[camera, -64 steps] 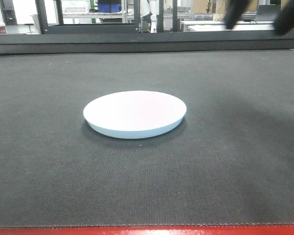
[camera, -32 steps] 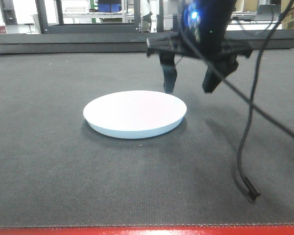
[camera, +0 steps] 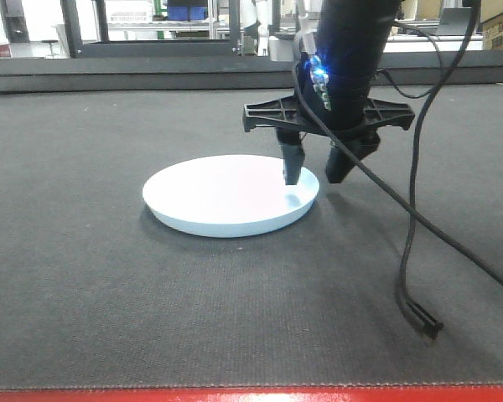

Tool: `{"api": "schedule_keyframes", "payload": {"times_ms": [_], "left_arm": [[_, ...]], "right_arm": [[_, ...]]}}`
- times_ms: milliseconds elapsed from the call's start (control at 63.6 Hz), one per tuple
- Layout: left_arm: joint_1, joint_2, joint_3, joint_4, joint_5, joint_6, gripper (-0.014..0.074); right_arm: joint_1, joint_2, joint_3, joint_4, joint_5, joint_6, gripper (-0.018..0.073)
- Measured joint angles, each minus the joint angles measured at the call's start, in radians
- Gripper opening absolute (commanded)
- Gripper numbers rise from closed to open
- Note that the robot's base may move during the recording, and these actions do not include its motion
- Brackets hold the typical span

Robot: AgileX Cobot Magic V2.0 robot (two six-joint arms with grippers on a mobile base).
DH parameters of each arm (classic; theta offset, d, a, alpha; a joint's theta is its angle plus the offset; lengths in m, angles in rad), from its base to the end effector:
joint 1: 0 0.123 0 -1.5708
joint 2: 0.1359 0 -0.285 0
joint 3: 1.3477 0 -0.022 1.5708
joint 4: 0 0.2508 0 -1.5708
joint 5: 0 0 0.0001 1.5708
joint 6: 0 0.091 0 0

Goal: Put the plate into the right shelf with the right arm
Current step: 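Lower the open right gripper onto the rim of the white plate, then close the right gripper on the plate rim and lift it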

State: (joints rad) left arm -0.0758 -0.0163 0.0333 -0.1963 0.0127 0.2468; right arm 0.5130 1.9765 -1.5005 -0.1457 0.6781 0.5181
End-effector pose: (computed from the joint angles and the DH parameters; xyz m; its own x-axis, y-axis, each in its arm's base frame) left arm 0.0563 -0.0045 0.2017 0.0614 0.0460 -0.9971 0.0752 0.9959 0.0505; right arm 0.3800 0.2045 0.2133 -0.8765 -0.0441 -0.4794 -0.1145 0.9863 0.1186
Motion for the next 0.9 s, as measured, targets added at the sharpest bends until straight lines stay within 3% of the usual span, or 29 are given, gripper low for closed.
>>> {"api": "schedule_keyframes", "payload": {"times_ms": [361, 566, 896], "left_arm": [[0.000, 0.000, 0.000, 0.000, 0.000, 0.000, -0.0047], [0.000, 0.000, 0.000, 0.000, 0.000, 0.000, -0.0047], [0.000, 0.000, 0.000, 0.000, 0.000, 0.000, -0.0047]], "right_arm": [[0.002, 0.033, -0.001, -0.022, -0.016, 0.000, 0.0305], [0.006, 0.035, -0.003, -0.022, -0.021, 0.002, 0.0040], [0.006, -0.039, 0.015, -0.019, -0.007, -0.007, 0.0055]]}}
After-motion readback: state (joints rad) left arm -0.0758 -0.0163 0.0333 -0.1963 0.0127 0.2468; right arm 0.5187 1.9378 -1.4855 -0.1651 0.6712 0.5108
